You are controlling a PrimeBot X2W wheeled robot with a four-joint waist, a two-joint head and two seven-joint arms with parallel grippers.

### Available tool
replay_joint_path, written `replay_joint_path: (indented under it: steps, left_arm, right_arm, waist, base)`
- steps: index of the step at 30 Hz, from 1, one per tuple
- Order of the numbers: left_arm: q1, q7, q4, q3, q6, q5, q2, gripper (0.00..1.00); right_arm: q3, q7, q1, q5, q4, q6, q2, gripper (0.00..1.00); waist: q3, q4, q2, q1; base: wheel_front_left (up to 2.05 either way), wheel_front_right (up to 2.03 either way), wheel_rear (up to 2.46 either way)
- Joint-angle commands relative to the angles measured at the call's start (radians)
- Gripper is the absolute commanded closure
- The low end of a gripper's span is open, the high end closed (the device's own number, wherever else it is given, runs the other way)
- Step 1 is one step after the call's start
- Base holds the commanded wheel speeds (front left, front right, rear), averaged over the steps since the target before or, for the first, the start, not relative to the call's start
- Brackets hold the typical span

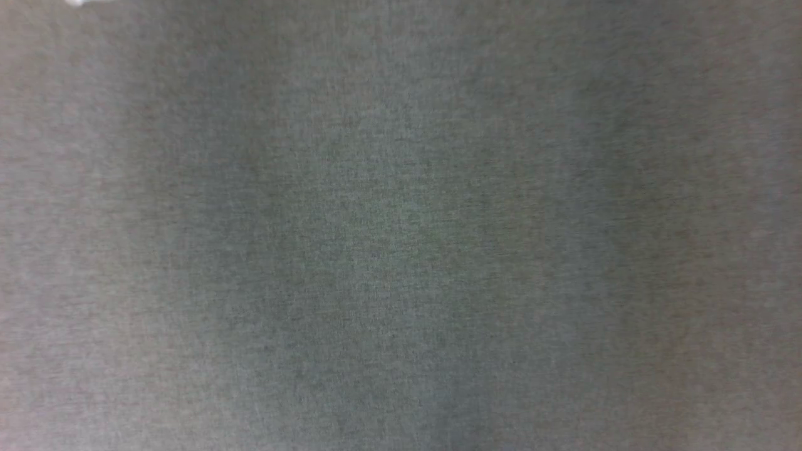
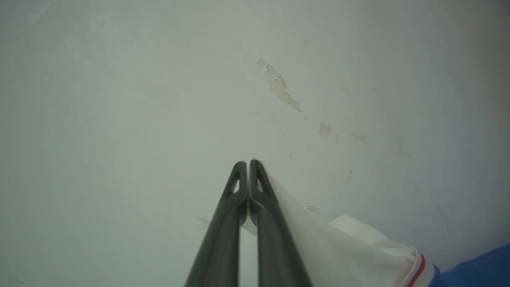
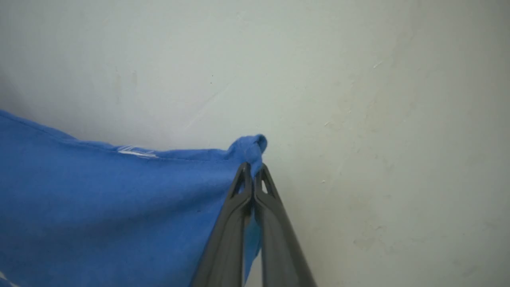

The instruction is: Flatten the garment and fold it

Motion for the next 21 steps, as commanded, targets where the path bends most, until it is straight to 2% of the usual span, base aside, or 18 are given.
replay_joint_path:
  steps: [1,7,13,17,21]
  left_arm:
    - [0.024,-0.014,-0.005,-0.001,-0.006,-0.009,-0.002,1.00]
    - [0.126,-0.064,-0.067,0.002,-0.017,-0.056,-0.007,1.00]
    - [0.317,-0.078,-0.230,-0.009,-0.016,-0.104,0.000,1.00]
    - [0.523,-0.071,-0.367,-0.016,0.010,-0.121,0.040,1.00]
    - [0.774,-0.067,-0.504,0.002,0.079,-0.153,0.072,1.00]
  right_arm:
    - [0.012,-0.013,-0.008,0.007,-0.002,-0.001,-0.012,1.00]
    - [0.082,-0.041,0.029,0.073,-0.036,-0.001,-0.064,1.00]
    - [0.142,-0.041,0.164,0.216,-0.191,-0.001,-0.145,1.00]
    - [0.132,-0.020,0.358,0.303,-0.341,-0.001,-0.201,1.00]
    - [0.076,0.008,0.596,0.352,-0.489,-0.001,-0.227,1.00]
  waist:
    - [0.081,0.020,0.0000,-0.0002]
    - [0.114,0.051,0.0000,-0.0002]
    - [0.081,0.090,0.0000,-0.0002]
    - [0.028,0.106,0.0000,-0.0002]
    - [-0.034,0.118,0.0000,-0.0002]
  base:
    - [0.00,0.00,0.00]
    - [0.00,0.00,0.00]
    - [0.00,0.00,0.00]
    - [0.00,0.00,0.00]
    - [0.00,0.00,0.00]
